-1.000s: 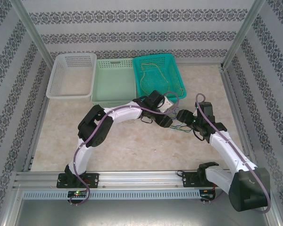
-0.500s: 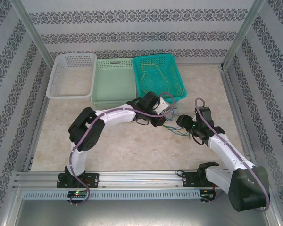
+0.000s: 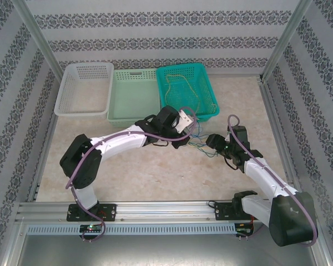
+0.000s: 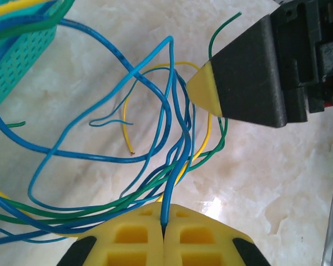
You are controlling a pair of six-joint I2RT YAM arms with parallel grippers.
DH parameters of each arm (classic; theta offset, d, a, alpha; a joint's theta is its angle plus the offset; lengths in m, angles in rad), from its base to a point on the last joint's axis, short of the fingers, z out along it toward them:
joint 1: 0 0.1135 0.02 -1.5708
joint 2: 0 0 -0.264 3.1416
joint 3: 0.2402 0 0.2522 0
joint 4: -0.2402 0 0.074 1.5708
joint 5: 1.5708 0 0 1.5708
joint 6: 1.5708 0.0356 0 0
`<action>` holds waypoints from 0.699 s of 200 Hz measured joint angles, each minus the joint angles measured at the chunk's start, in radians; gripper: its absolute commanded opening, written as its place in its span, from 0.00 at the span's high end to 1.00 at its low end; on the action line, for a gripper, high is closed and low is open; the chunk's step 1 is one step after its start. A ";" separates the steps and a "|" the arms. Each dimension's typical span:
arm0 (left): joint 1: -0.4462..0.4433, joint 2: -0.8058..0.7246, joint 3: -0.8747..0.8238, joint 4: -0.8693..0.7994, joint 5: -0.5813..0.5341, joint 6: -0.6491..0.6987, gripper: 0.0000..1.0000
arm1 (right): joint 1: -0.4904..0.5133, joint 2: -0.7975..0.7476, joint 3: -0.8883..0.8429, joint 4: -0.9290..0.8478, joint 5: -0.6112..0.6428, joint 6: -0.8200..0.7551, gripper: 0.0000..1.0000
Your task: Untangle the cables
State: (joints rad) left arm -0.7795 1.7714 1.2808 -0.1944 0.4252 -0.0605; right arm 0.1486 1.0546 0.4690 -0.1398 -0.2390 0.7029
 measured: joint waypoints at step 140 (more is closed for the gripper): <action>0.005 -0.212 -0.209 0.153 -0.102 -0.039 1.00 | 0.032 0.114 0.008 0.022 -0.014 -0.003 1.00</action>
State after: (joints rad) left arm -0.7742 1.5593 1.0721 -0.0418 0.3229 -0.0990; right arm 0.1810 1.1687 0.4770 -0.1177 -0.2535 0.7002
